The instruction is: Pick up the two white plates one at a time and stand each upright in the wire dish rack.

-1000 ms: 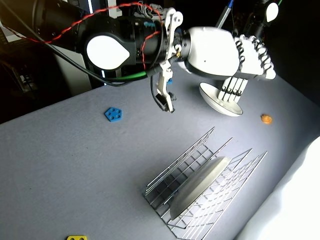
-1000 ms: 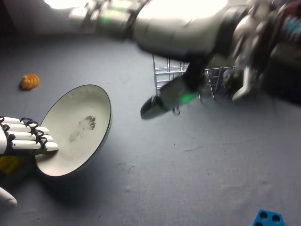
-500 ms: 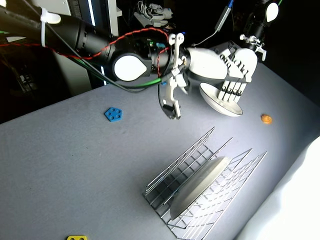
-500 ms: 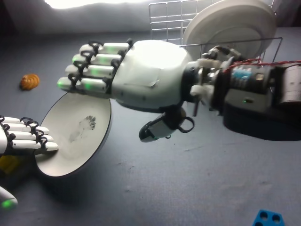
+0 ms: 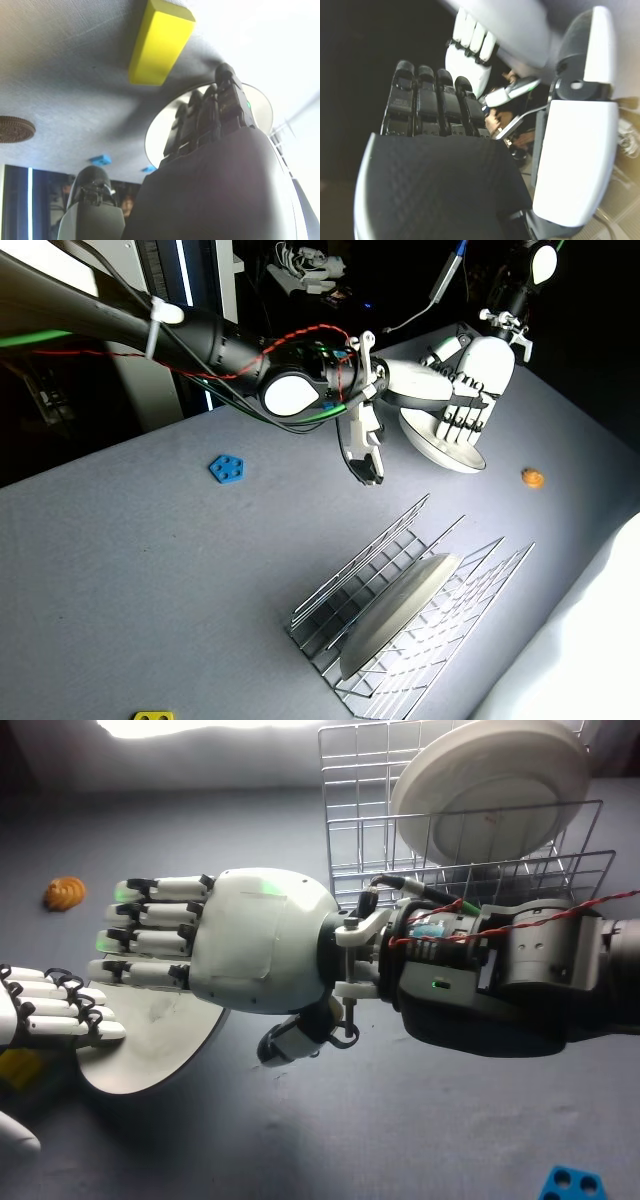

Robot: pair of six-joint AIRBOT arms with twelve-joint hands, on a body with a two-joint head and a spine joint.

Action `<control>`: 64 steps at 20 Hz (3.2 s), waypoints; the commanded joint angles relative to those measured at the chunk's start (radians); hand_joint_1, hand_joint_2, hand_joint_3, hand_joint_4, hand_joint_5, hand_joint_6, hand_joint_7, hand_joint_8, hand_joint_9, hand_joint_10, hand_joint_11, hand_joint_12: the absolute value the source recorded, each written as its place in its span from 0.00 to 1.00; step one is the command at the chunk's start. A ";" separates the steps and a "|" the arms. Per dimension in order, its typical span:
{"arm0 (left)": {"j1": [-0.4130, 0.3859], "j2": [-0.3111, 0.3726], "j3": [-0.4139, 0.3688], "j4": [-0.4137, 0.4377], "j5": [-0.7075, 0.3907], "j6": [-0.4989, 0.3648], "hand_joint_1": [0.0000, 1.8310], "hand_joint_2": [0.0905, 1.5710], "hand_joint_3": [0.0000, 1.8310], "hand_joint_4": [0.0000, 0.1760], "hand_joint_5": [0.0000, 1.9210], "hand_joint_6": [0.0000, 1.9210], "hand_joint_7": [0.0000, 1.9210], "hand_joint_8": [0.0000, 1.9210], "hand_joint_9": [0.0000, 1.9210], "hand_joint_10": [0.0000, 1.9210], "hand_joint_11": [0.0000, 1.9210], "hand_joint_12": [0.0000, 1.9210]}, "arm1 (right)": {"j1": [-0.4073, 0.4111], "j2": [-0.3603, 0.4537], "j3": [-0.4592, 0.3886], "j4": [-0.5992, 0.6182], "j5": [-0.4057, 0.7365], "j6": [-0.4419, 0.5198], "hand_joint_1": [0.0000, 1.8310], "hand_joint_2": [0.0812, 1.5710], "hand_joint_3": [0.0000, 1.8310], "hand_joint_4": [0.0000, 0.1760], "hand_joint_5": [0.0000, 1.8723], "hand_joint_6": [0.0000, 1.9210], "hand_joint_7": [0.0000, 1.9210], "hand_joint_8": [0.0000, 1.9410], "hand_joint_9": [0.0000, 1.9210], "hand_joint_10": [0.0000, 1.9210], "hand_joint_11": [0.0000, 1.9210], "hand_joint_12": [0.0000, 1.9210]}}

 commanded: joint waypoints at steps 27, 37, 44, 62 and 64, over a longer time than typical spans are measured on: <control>0.004 -0.015 0.010 0.011 0.015 -0.001 0.00 0.64 0.00 0.00 0.04 0.00 0.03 0.00 0.02 0.00 0.00 0.05 | -0.029 -0.191 0.222 0.094 0.231 -0.033 0.66 0.71 0.00 0.02 0.46 0.61 0.51 0.48 0.55 0.07 0.33 0.62; -0.163 0.037 -0.005 0.028 -0.006 -0.015 0.00 0.63 0.00 0.00 0.04 0.00 0.03 0.00 0.02 0.00 0.00 0.02 | -0.025 -0.108 0.107 0.098 0.226 -0.026 0.75 0.69 0.00 0.00 0.50 0.55 0.50 0.49 0.50 0.57 0.43 0.62; -0.295 0.089 -0.035 0.058 -0.018 -0.030 0.00 0.64 0.00 0.00 0.03 0.01 0.02 0.01 0.02 0.01 0.02 0.01 | -0.002 -0.039 0.006 0.098 0.205 -0.021 0.75 0.67 0.00 0.00 0.52 0.51 0.53 0.46 0.52 0.54 0.44 0.62; -0.359 0.138 -0.057 0.081 -0.020 -0.035 0.00 0.63 0.00 0.00 0.02 0.00 0.01 0.00 0.00 0.00 0.00 0.00 | 0.199 0.276 -0.251 0.097 0.033 0.537 0.75 0.68 0.00 0.00 0.51 0.53 0.54 0.44 0.51 0.56 0.41 0.63; -0.366 0.144 -0.071 0.081 -0.020 -0.035 0.00 0.63 0.00 0.00 0.03 0.01 0.02 0.01 0.01 0.01 0.01 0.00 | 0.230 0.300 -0.251 0.097 0.003 0.645 0.75 0.68 0.00 0.00 0.52 0.53 0.52 0.47 0.49 0.57 0.41 0.63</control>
